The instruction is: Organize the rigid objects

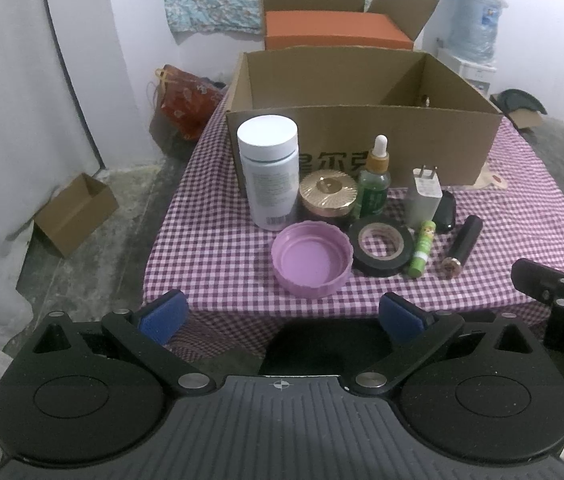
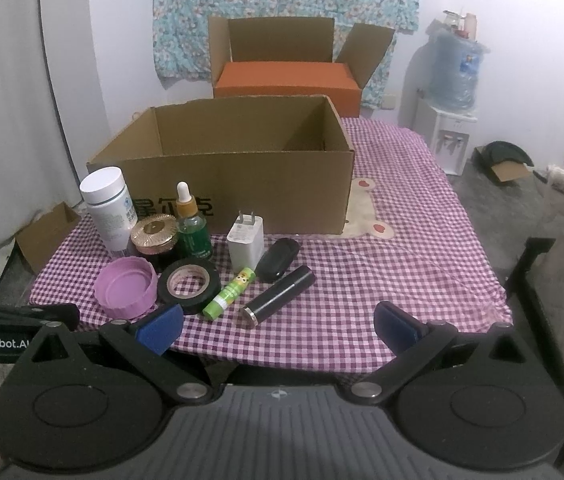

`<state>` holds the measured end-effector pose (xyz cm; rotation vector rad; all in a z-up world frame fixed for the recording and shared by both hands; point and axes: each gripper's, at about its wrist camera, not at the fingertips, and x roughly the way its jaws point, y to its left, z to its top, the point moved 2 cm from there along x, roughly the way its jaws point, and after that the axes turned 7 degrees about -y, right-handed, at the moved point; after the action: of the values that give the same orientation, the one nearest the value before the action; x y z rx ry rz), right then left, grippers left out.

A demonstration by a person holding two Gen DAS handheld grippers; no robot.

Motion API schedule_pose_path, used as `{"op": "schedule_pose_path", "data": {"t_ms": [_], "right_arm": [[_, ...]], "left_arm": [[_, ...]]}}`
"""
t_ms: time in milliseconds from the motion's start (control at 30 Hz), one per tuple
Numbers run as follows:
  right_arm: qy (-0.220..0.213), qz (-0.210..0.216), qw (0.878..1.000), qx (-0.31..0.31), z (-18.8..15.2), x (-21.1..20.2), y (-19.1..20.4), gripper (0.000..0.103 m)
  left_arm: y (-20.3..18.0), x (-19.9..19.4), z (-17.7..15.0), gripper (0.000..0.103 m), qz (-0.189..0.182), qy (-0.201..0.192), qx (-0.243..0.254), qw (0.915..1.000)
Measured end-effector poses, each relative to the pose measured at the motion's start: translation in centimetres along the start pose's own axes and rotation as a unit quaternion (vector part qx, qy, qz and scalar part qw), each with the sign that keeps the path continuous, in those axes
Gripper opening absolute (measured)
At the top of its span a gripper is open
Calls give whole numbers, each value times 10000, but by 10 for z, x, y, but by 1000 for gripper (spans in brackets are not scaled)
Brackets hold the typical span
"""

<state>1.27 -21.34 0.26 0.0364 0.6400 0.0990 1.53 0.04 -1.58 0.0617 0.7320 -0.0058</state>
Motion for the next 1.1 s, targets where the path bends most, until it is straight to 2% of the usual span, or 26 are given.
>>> {"op": "schedule_pose_path", "data": {"t_ms": [1100], "right_arm": [[-11,101,9999,23,-1,3,1,103]], "left_arm": [[1,3,-1,103,81,51,88,9999]]}}
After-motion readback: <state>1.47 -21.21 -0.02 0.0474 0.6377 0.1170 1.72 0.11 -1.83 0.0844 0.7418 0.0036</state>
